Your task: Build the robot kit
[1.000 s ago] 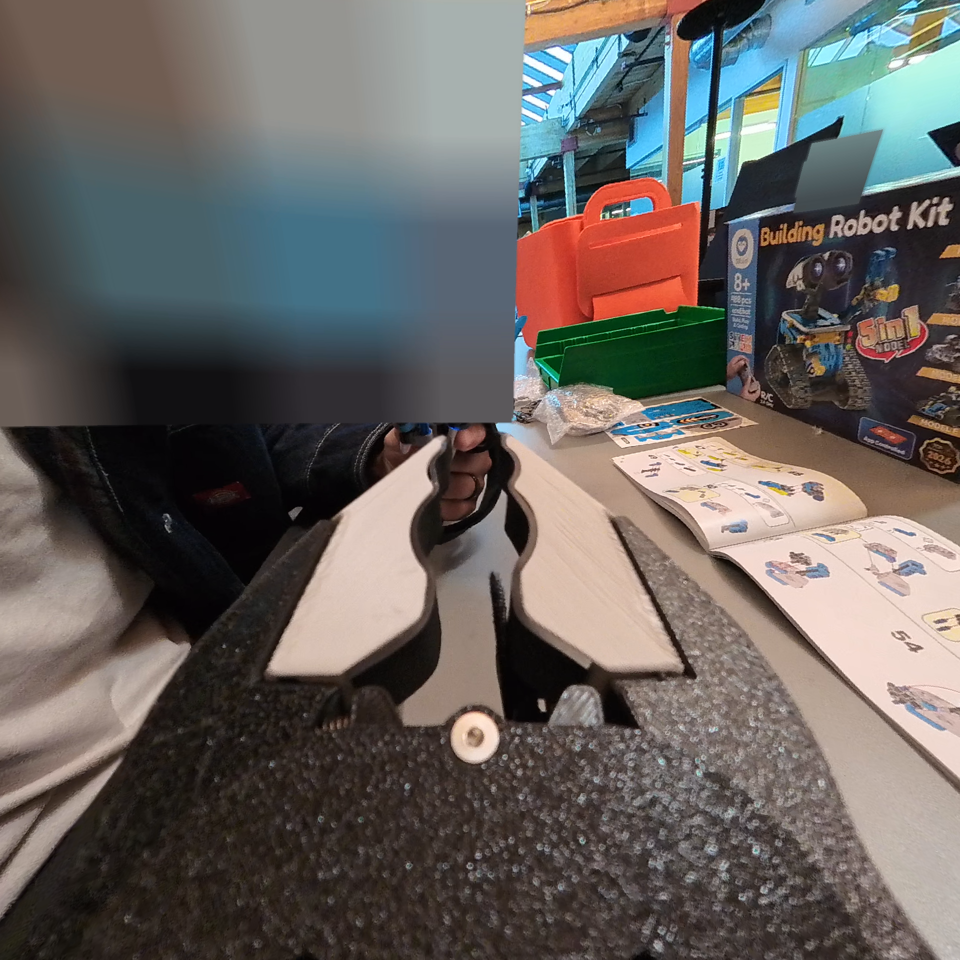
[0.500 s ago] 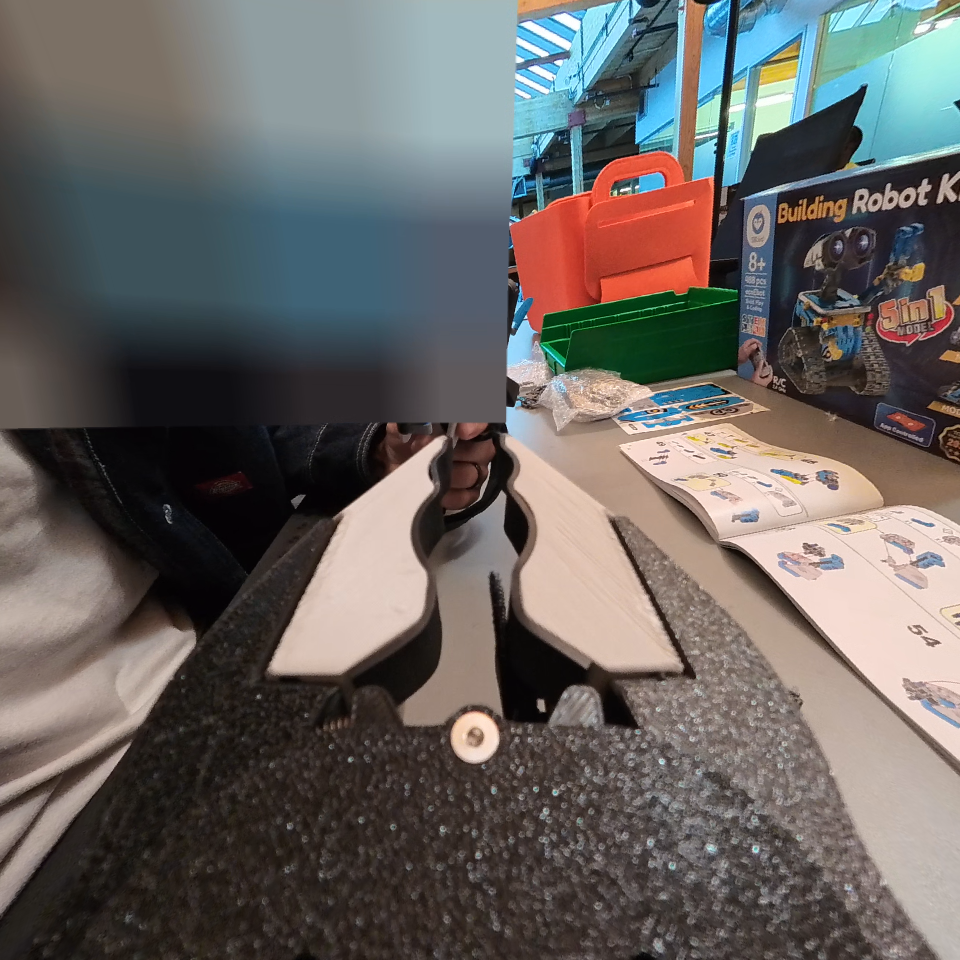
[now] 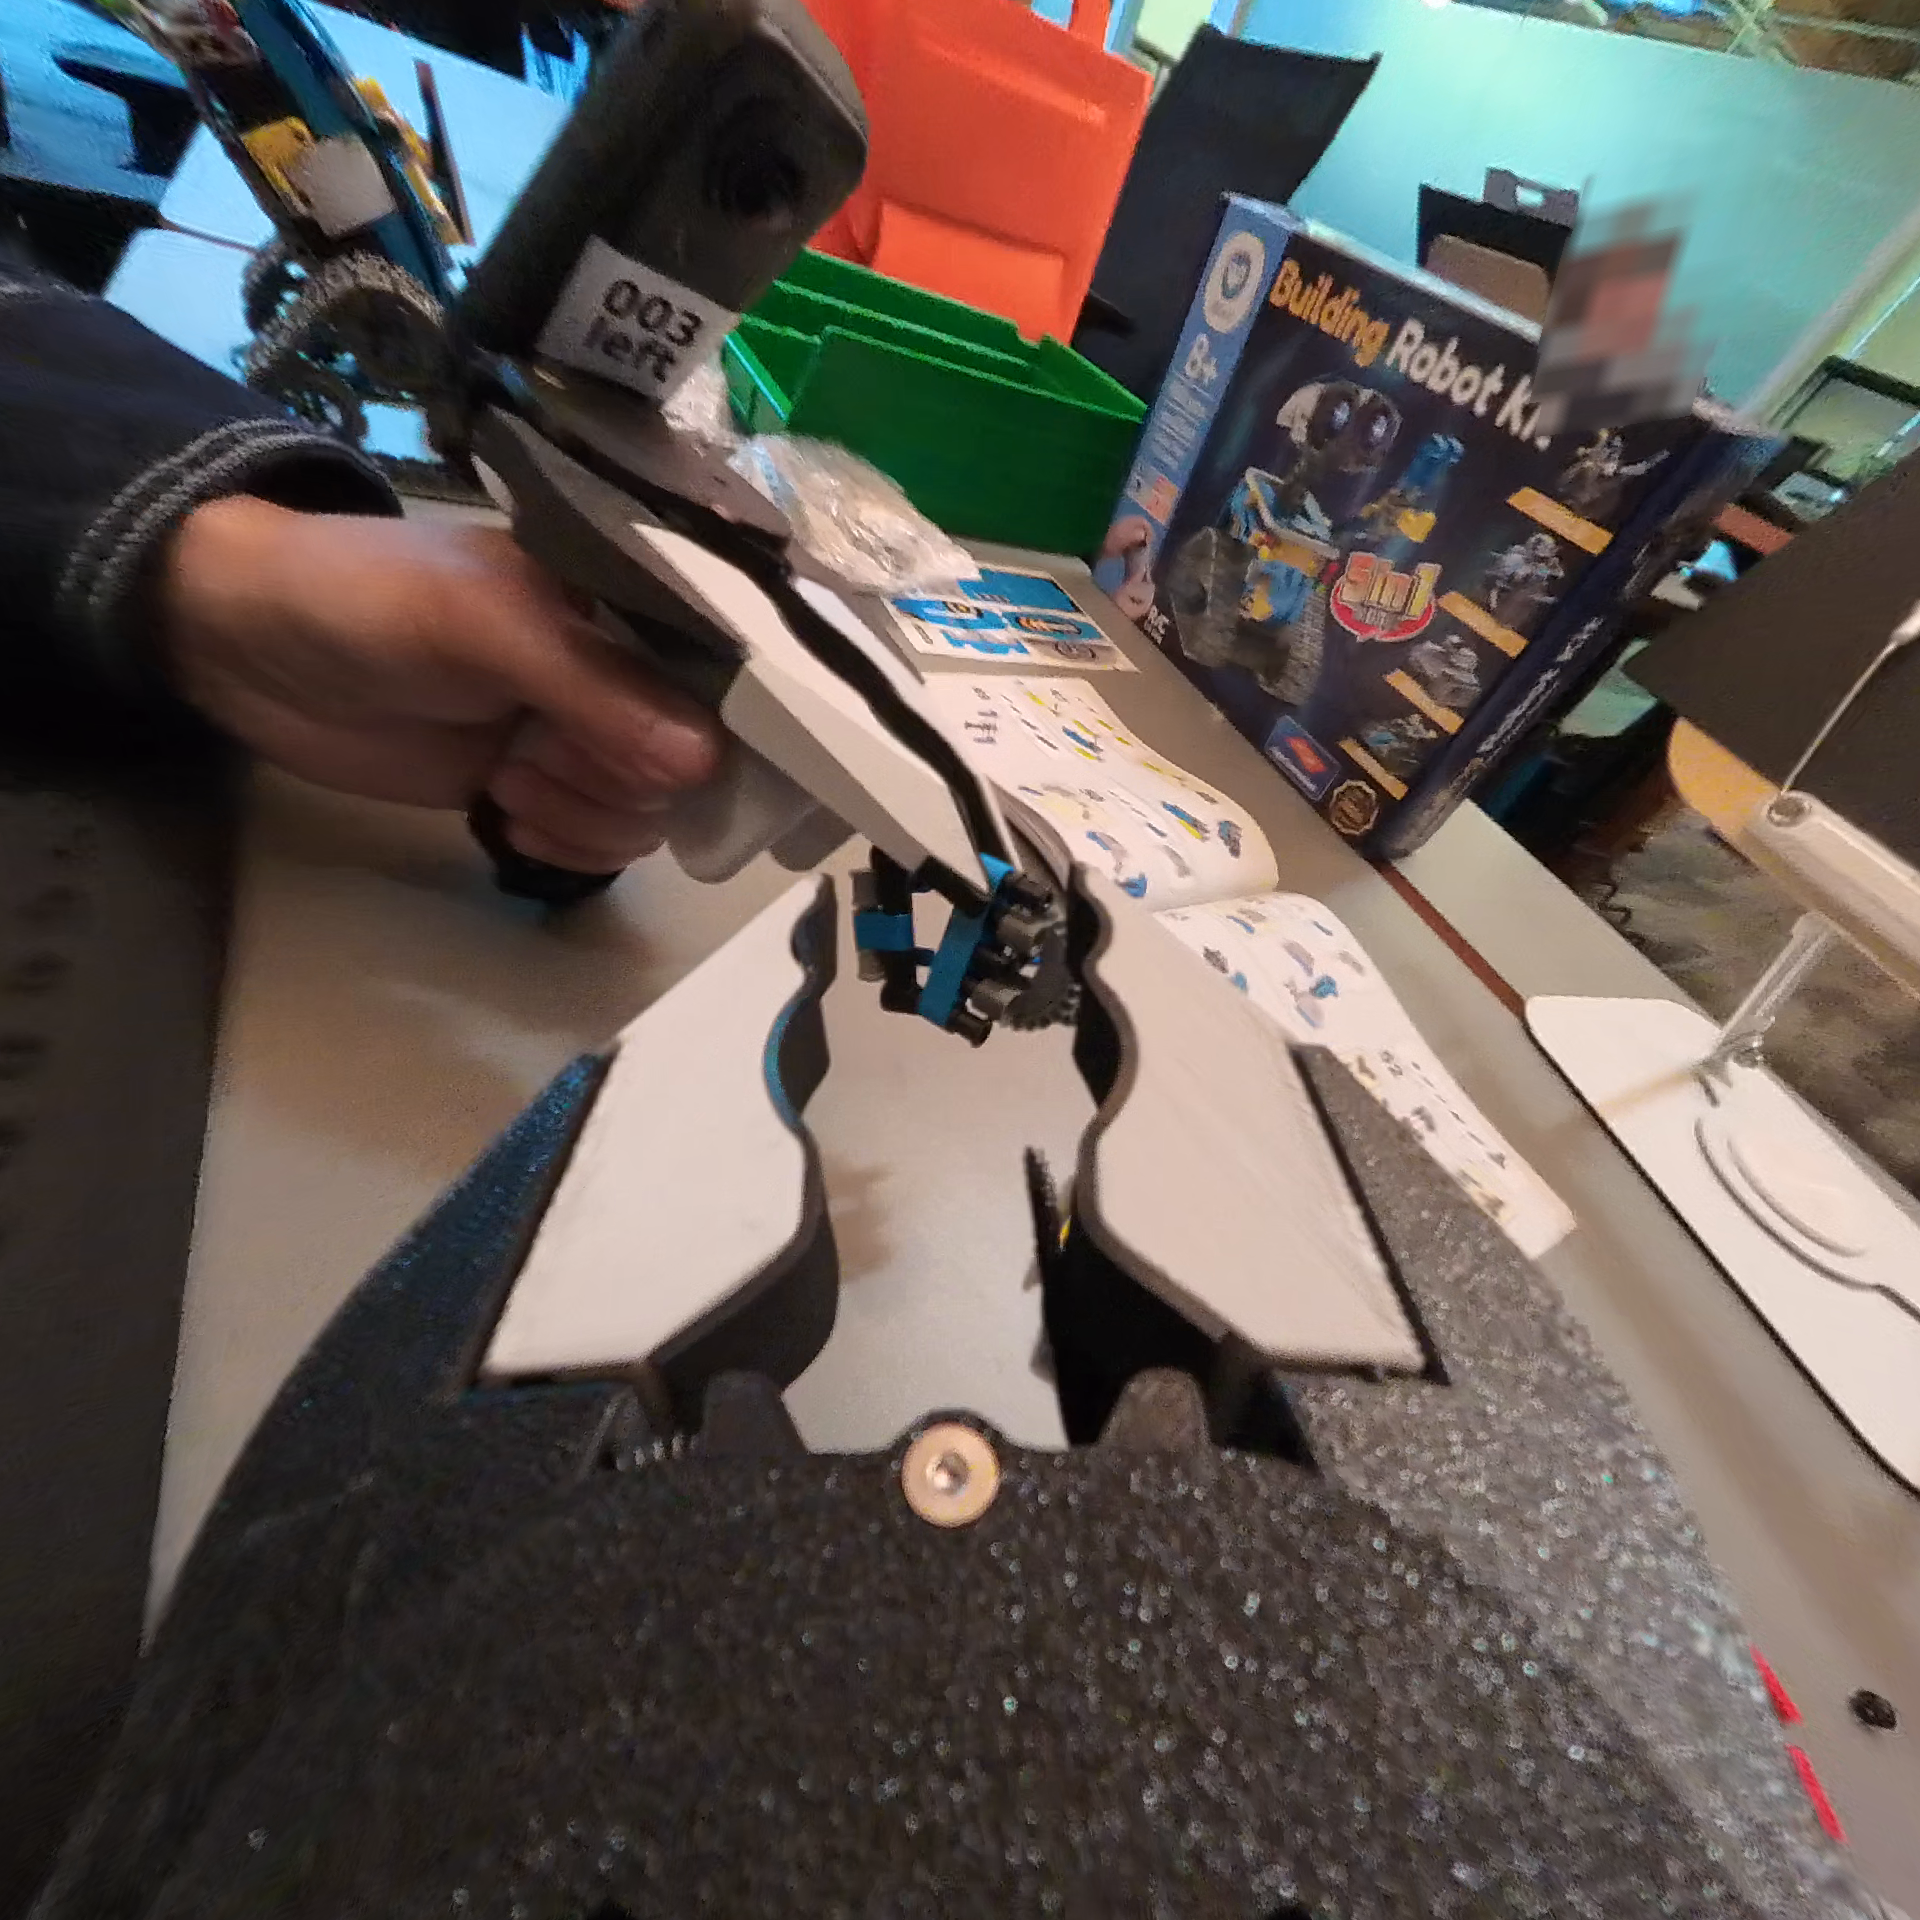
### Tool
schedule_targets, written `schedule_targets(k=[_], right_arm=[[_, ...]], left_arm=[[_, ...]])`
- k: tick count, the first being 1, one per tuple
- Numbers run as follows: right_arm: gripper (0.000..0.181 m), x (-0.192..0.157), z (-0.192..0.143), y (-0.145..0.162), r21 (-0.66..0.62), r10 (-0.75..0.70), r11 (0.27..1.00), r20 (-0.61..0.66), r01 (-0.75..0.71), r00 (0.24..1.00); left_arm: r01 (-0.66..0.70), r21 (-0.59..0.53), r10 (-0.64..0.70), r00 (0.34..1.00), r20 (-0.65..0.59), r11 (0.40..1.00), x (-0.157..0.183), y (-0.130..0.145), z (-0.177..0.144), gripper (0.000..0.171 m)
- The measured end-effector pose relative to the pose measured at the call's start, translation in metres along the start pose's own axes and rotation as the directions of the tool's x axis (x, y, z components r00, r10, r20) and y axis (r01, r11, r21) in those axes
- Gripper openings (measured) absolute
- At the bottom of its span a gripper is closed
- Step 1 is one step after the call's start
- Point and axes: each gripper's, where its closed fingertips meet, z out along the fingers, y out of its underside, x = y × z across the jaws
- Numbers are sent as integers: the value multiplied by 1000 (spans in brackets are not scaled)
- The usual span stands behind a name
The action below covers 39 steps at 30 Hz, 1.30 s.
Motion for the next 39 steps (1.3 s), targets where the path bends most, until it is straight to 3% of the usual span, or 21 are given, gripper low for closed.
schedule_targets(k=[12,17,23,26,28,31,33,35,39], right_arm=[[51,2,2,5,-27,101,995,39,-100,994],[64,-6,4,6,-46,162,986,86,-159,983],[55,-4,9,15,-117,64,991,-5,-64,998],[50,3,11,21,-138,28,990,-43,-33,999],[54,5,13,23,-146,7,989,-62,-16,998],[68,4,20,30,-213,-65,976,-94,43,993],[65,8,23,34,-249,-125,964,-135,89,983],[45,17,21,33,-257,-194,956,-184,144,964],[43,17,17,32,-245,-152,963,-145,113,978]], left_arm=[[-16,36,15,999,48,999,2,-7,7,6],[-27,22,26,996,80,999,-1,-4,7,6],[-36,-10,37,994,100,999,-3,1,9,5],[26,-18,-24,997,80,1000,-7,3,12,6],[137,10,-137,989,48,991,-9,2,14,6],[320,43,-320,947,2,946,-16,3,16,6],[411,63,-410,912,-29,909,-18,4,16,7],[444,55,-441,896,-58,894,-15,5,17,7],[422,33,-419,905,-72,906,-11,5,19,8]])
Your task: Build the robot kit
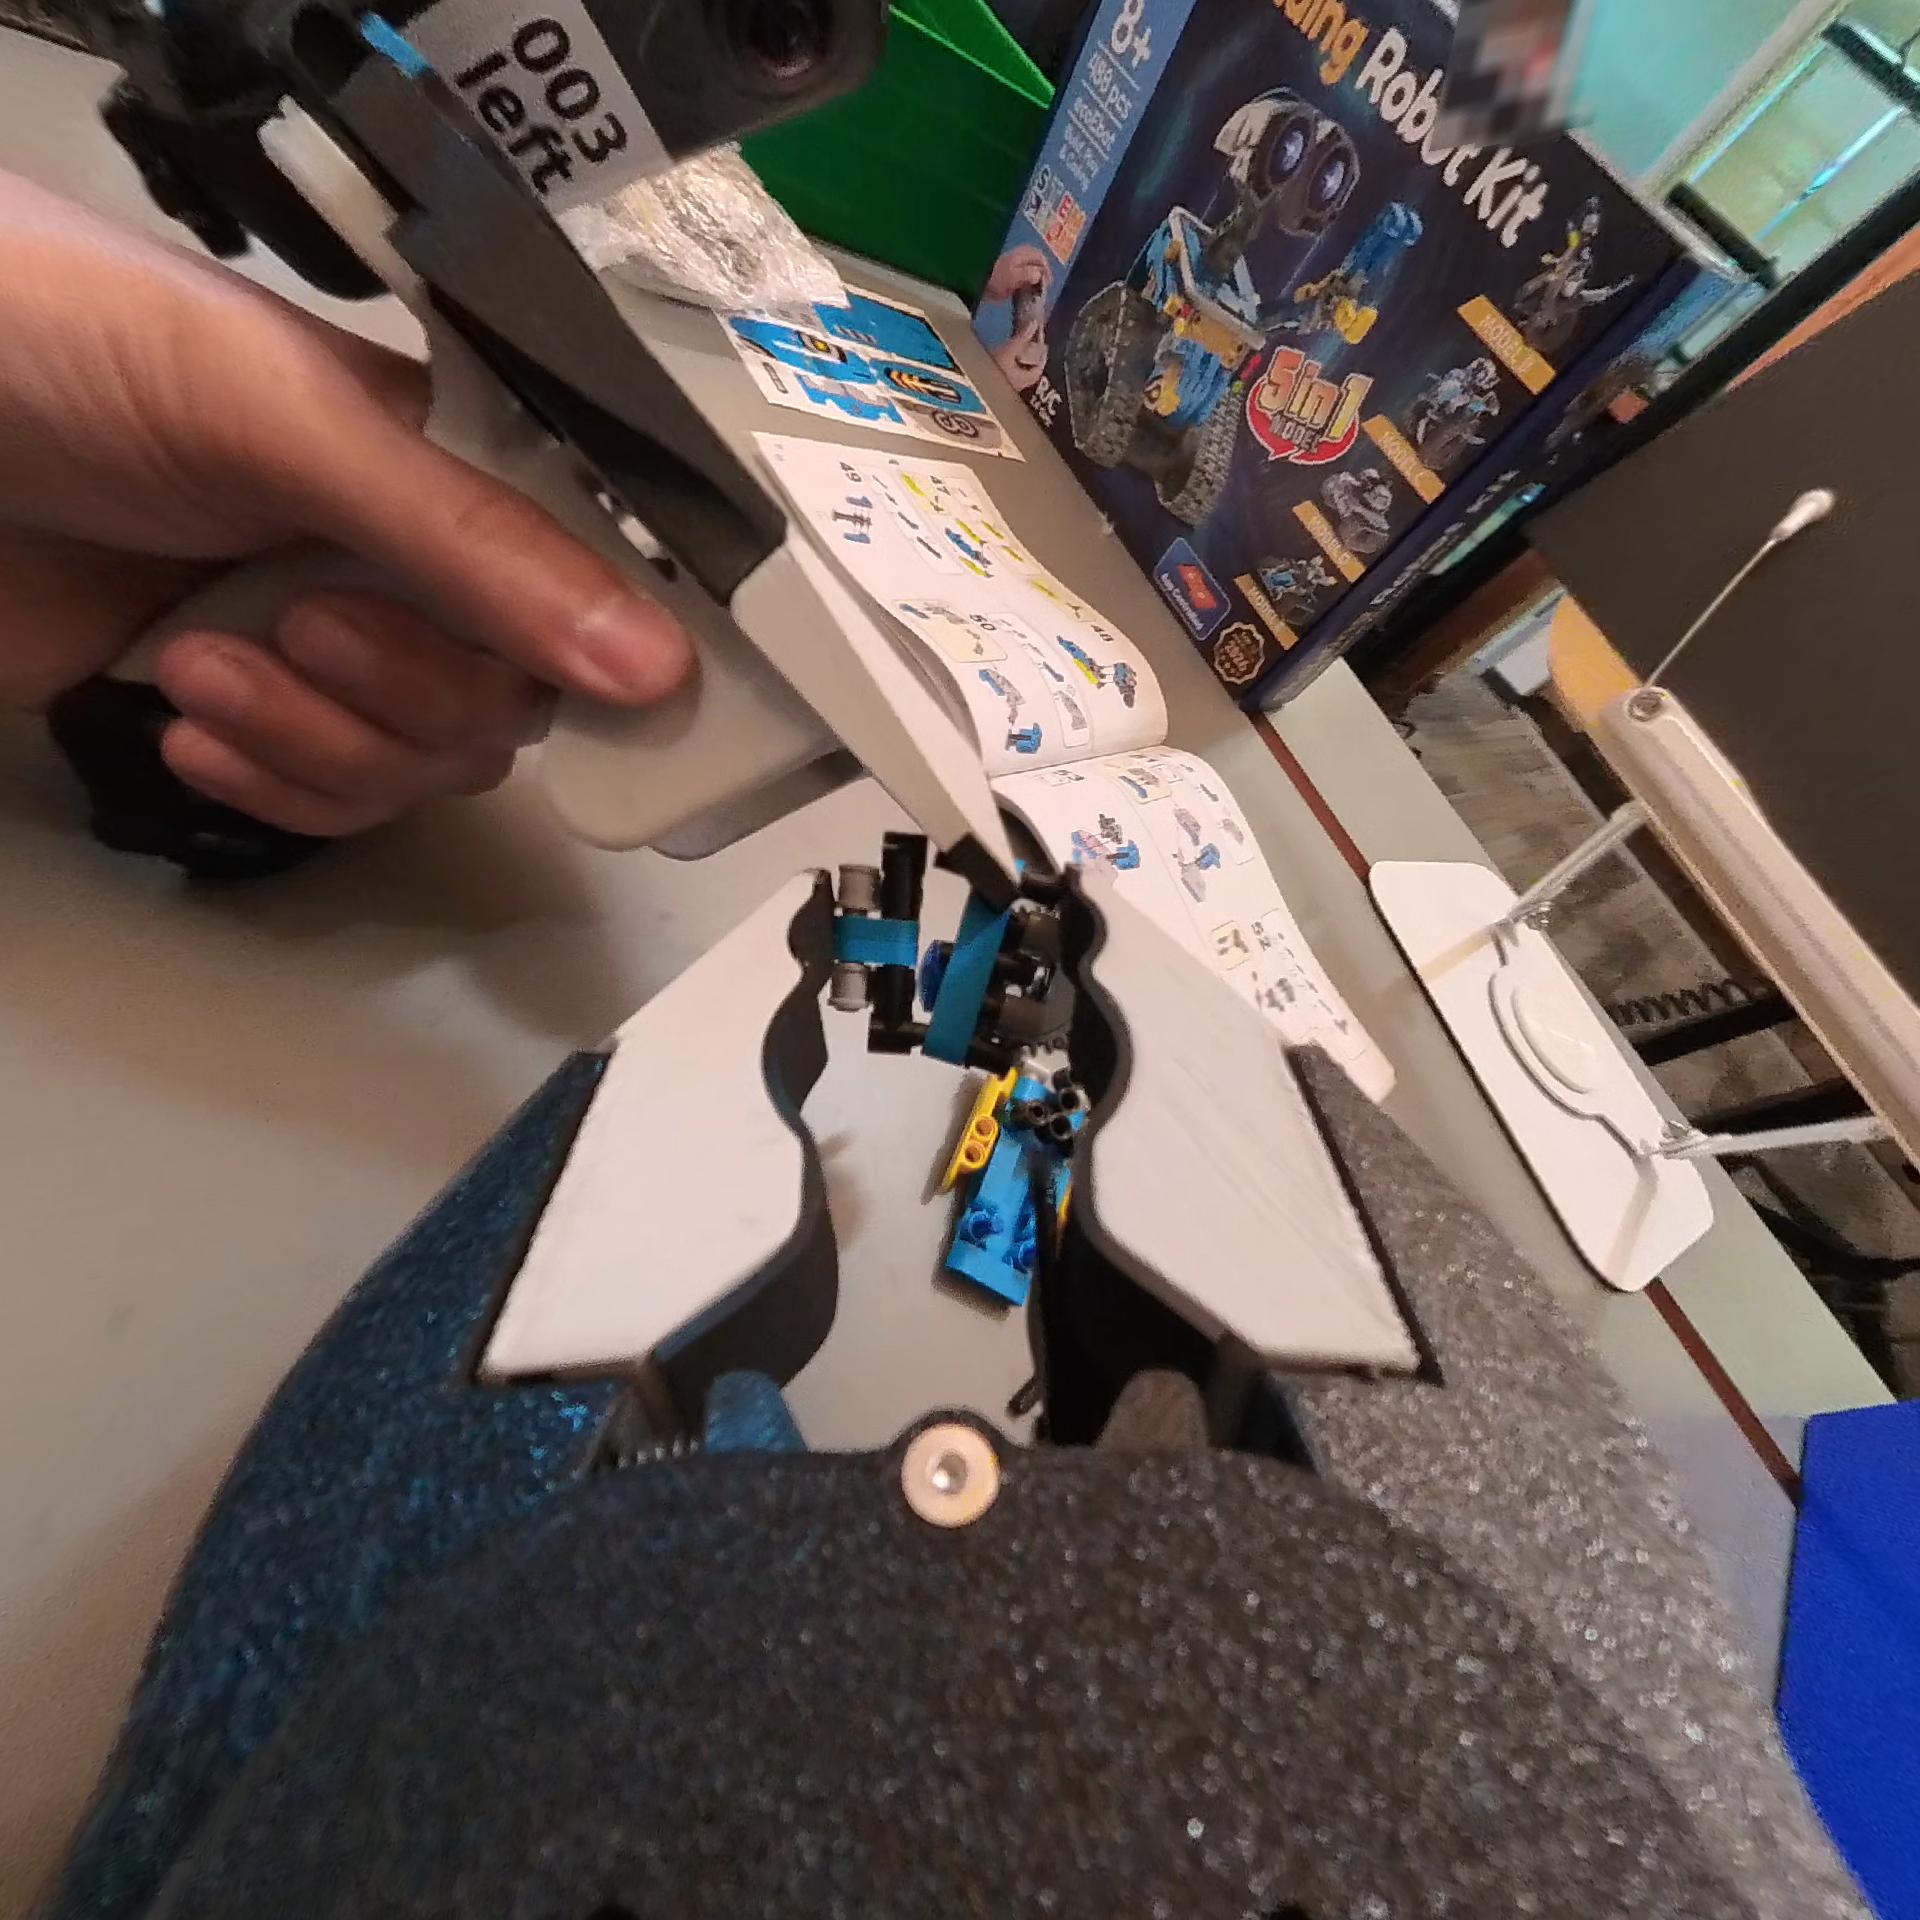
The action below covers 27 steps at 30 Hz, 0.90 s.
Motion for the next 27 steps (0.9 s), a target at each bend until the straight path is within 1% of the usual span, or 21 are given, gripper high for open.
schedule_targets(k=[2,4,5,6,7,9,10,13,15,16,17,18,19,20,21,23,24,27], right_arm=[[42,2,-4,-1,7,-3,1000,9,3,1000],[41,9,-5,2,-3,-51,999,-31,51,998],[41,12,-6,2,15,-58,998,-32,59,998],[41,13,-8,2,34,-31,999,-19,32,999],[41,14,-9,2,44,15,999,8,-15,1000],[40,14,-12,-2,87,104,990,78,-111,991],[40,17,-14,-4,105,113,987,86,-122,990],[39,10,-19,-12,177,106,975,157,-134,982],[40,1,-25,-23,272,82,951,243,-149,967],[40,4,-26,-24,304,71,942,233,-142,970],[40,7,-23,-19,294,47,950,199,-105,979],[40,9,-18,-11,254,4,966,165,-46,986],[40,8,-17,-9,245,-32,970,141,-3,990],[40,4,-18,-12,255,-56,967,138,20,989],[40,0,-17,-11,241,-92,969,134,57,987],[41,-4,-14,-7,198,-192,965,81,173,978],[41,-6,-12,-4,176,-222,962,67,207,973],[41,-6,-9,1,122,-240,965,50,233,969]], left_arm=[[31,-8,-31,998,-60,999,5,-1,-1,8],[90,14,-88,988,-129,996,8,-9,-9,11],[117,46,-109,984,-144,992,6,-16,-15,14],[127,72,-116,983,-141,989,2,-22,-21,19],[116,86,-105,987,-122,990,-3,-26,-26,19],[59,78,-51,994,-98,995,-4,-27,-30,19],[25,60,-19,995,-101,998,0,-25,-29,19],[-97,-5,95,987,-131,995,15,-16,-22,21],[-193,-34,187,973,-134,981,23,-10,-20,23],[-227,-40,219,965,-147,973,28,-8,-20,22],[-248,-42,238,957,-165,968,34,-6,-20,22],[-264,-52,252,954,-162,963,35,-3,-18,22],[-274,-79,261,955,-141,959,31,1,-16,22],[-273,-103,259,957,-132,956,29,5,-14,22],[-265,-110,250,959,-131,958,29,6,-13,22],[-252,-126,239,965,-112,959,24,9,-12,22],[-244,-142,231,968,-102,959,22,12,-12,22],[-252,-187,242,968,-74,950,15,20,-9,21]])
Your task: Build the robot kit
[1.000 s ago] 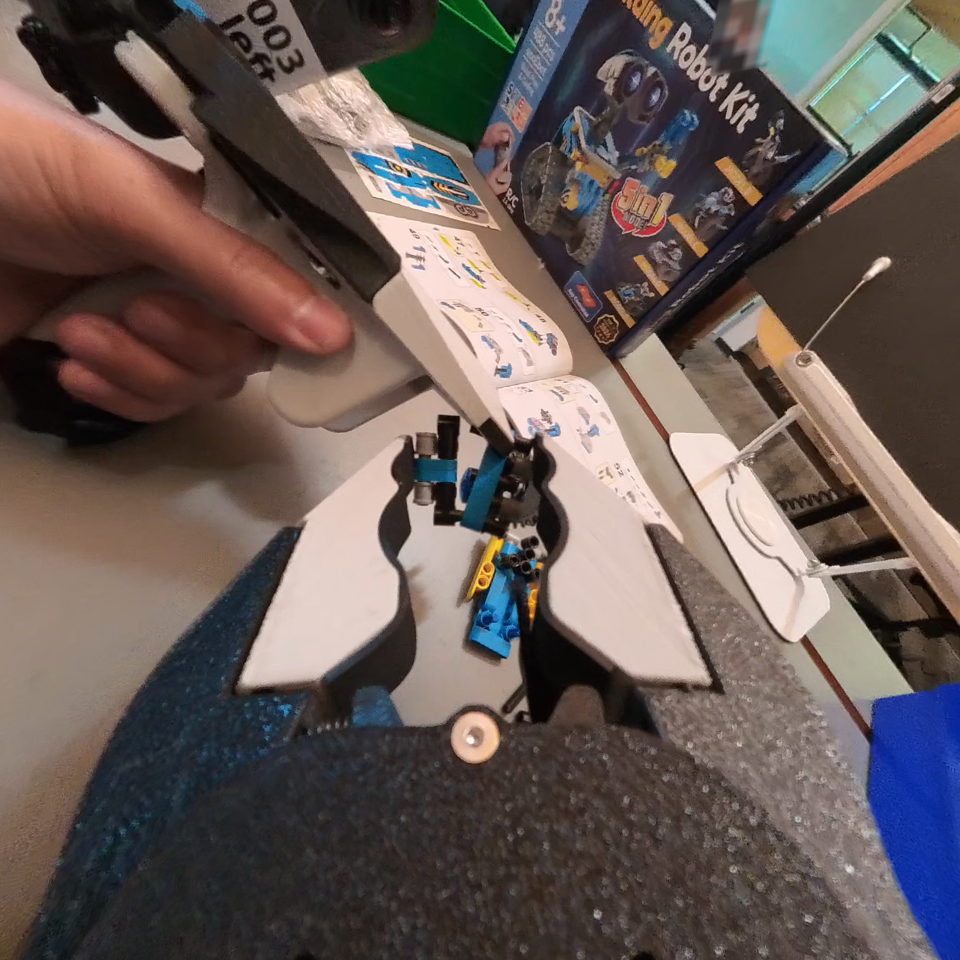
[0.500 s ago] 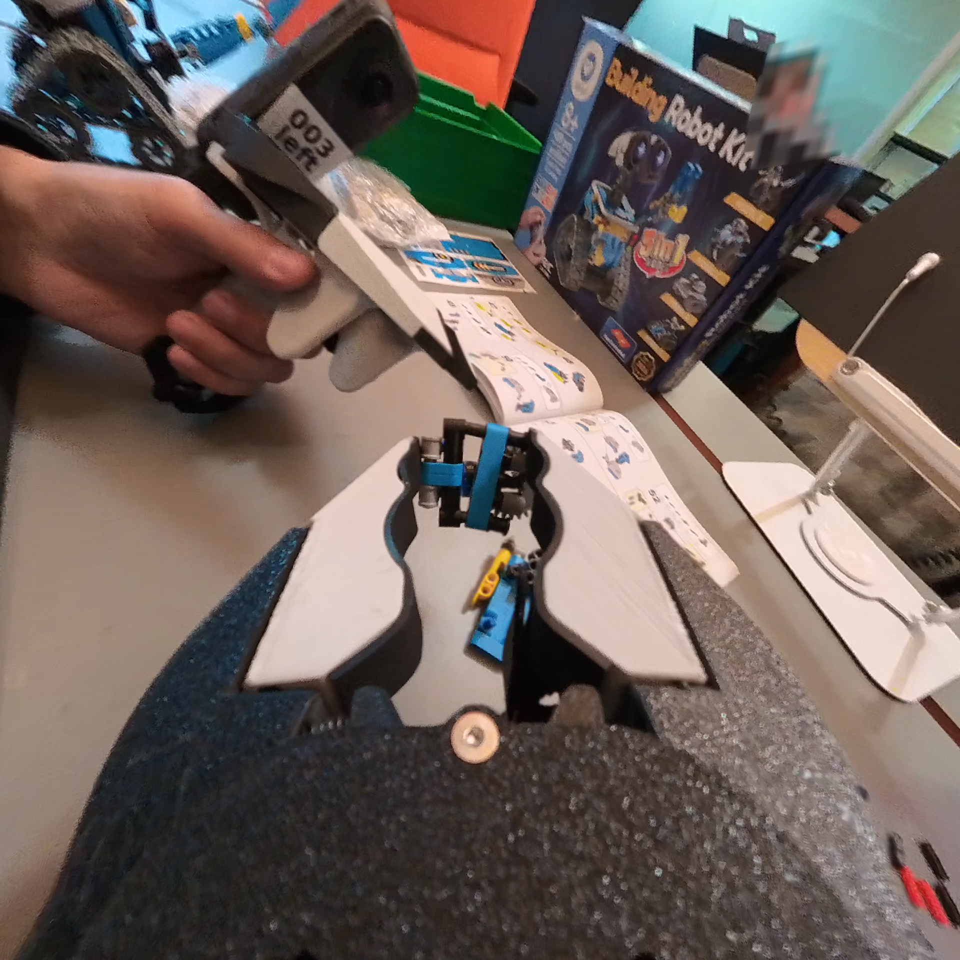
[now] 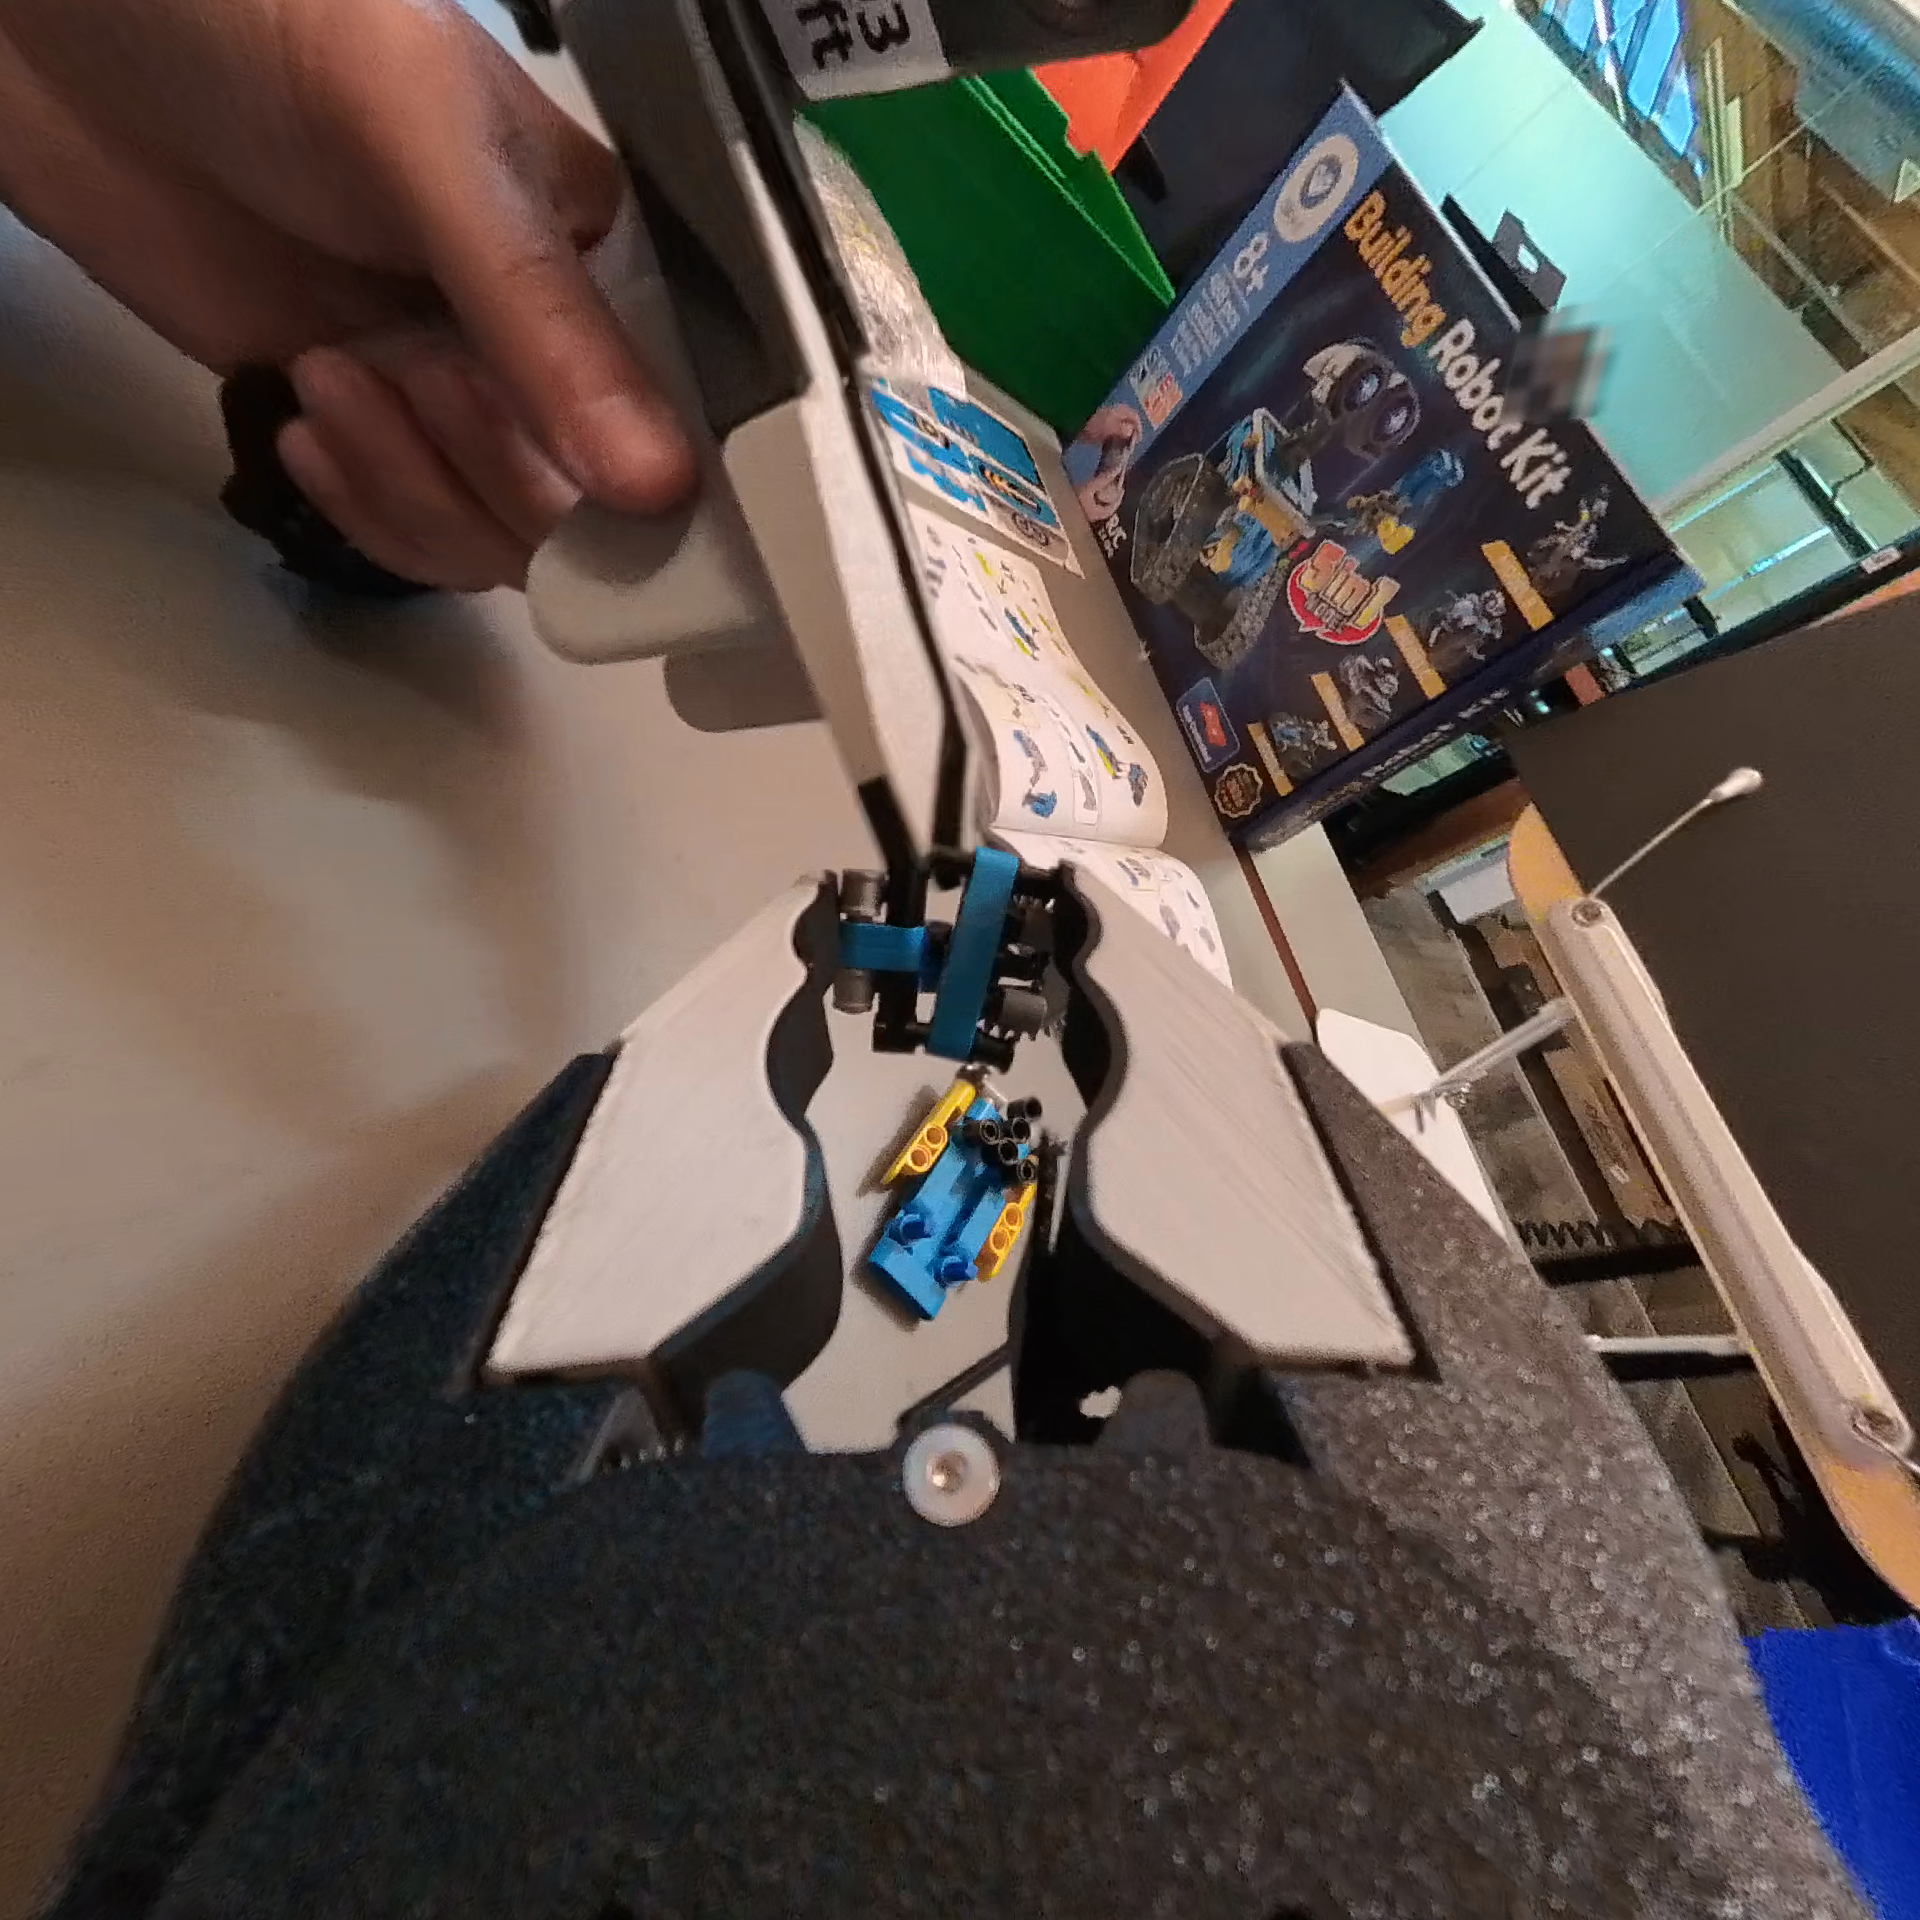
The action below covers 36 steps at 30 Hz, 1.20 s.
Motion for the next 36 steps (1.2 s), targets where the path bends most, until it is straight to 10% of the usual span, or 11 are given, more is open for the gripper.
schedule_targets(k=[14,36], right_arm=[[41,2,-4,-4,36,18,999,-26,-17,1000],[31,-17,1,10,-41,138,990,162,-133,977]], left_arm=[[-109,-3,108,991,80,994,0,0,0,7],[295,-57,-299,952,-63,954,-8,20,5,7]])
